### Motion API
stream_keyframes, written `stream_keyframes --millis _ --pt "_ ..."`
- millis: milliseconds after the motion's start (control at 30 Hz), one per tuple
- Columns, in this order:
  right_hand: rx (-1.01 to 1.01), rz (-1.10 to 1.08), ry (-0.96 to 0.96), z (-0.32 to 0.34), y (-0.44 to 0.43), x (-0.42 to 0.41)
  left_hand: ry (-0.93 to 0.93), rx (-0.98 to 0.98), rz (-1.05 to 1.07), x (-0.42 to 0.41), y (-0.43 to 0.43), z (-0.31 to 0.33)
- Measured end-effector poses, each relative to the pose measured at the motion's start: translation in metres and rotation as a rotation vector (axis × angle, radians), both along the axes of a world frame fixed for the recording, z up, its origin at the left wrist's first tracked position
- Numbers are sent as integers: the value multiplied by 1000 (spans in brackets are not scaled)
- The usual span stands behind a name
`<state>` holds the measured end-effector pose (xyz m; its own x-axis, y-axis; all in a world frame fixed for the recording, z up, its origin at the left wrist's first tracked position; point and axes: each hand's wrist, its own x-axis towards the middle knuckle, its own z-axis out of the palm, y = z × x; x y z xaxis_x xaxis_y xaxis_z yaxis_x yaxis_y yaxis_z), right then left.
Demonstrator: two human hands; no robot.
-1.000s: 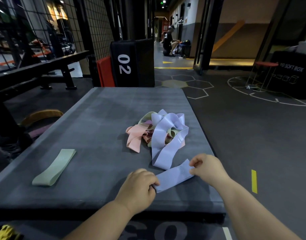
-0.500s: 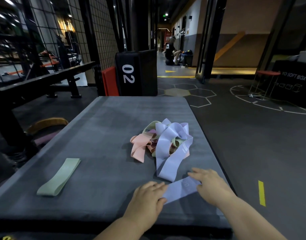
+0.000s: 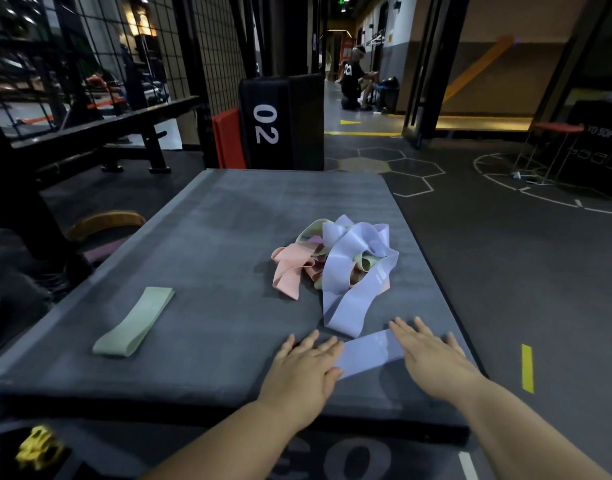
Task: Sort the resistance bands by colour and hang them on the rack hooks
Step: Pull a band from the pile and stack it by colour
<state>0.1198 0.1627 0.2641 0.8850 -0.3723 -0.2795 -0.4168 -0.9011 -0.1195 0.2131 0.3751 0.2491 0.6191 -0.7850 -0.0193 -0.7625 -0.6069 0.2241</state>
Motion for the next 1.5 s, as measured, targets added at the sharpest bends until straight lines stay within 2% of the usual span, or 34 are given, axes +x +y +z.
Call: stream_keyframes --millis 200,433,600,767,933,1133,1267,1500 --pt "16 -14 23 1 2 0 -12 -7 3 -2 2 0" --pt "153 -109 -99 -1 3 -3 59 -192 77 -2 4 -4" --pt "34 -172 -200 0 9 1 95 -287 91 1 4 -6" --pt "-55 -241 -380 0 11 1 119 -401 172 5 3 1" --pt "50 -263 -374 2 9 3 100 -264 282 6 -2 16" --pt "95 -307 -378 8 4 4 221 -151 351 13 -12 32" --pt "46 -353 -343 13 4 3 266 -22 374 18 -19 35" --pt "33 -340 -295 20 5 3 241 171 395 23 -32 41"
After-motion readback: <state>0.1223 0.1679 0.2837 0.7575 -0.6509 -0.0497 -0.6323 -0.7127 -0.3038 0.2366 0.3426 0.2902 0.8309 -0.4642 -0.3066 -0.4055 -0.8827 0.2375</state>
